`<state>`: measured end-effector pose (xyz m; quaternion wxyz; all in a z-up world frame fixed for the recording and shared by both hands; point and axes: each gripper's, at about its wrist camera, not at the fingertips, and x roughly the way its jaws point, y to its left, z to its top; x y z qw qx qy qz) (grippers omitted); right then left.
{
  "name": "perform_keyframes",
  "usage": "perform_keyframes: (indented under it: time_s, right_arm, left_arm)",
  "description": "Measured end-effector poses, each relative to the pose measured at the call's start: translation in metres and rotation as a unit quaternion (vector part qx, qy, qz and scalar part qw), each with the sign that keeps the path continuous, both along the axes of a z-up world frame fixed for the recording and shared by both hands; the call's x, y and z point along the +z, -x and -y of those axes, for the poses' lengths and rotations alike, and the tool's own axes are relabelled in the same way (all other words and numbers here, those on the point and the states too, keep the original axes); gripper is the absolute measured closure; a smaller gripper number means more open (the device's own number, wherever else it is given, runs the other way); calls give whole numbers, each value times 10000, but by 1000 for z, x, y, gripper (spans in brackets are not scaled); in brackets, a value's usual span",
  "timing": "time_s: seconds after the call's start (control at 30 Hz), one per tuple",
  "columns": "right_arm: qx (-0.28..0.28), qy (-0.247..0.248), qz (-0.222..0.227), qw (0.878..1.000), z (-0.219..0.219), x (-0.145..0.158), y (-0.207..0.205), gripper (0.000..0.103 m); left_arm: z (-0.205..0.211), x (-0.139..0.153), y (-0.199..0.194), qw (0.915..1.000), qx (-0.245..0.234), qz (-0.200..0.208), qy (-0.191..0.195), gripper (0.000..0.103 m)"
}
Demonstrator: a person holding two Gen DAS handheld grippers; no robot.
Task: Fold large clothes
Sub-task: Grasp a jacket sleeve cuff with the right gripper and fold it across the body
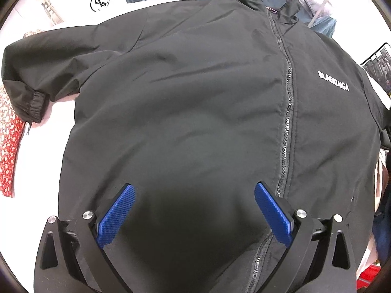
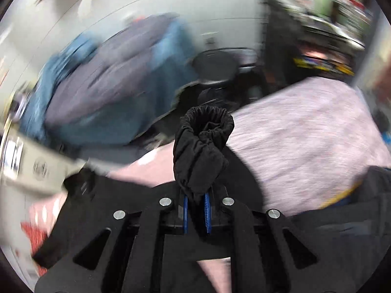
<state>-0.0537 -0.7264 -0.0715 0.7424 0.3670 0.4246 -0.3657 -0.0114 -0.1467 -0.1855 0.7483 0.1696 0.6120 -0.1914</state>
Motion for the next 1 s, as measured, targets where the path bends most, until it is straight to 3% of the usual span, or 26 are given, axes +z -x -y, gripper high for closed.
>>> perform_keyframes:
  time_s: [0.17,0.37,0.53,0.67,0.77,0.8,0.87,0.9,1.0]
  right_arm:
    - [1188,-309,7,9924,-93,-23,-114,93]
    - [2128,-970,8,9723,-212,-59,-211,93]
    - [2549,-1247,-42,9589,-287,-86,-255,93]
    - [2735,-1476,-118,9504,-330,-107,-266,93]
    - [3041,-1343,-317,9426,-360,-122,-270,88]
    - [3139,-1284,-450,9397,-369,-129,-274,82]
    - [3373,-1414,-605,9288,-383,-145,-274,44]
    - [3392,-1532,-642,9259,-386,-151,-272,20]
    - [3170,-1658,-545,9322,-387,-157,-251,19]
  left_arm:
    - [-17,3,-7,9998,180,86,23,7]
    - [-54,2,-16,9981,504,294,-218,6]
    - [-80,-7,-19,9958,876,125,-249,7]
    - [-84,-10,-20,9958,867,121,-264,6]
    - [-81,-11,-23,9963,807,105,-258,7]
    - [-80,-11,-24,9965,788,98,-255,6]
    - [-77,-11,-25,9968,755,103,-247,6]
    - [-75,-10,-26,9970,732,107,-236,6]
    - [-70,-10,-28,9975,662,119,-223,6]
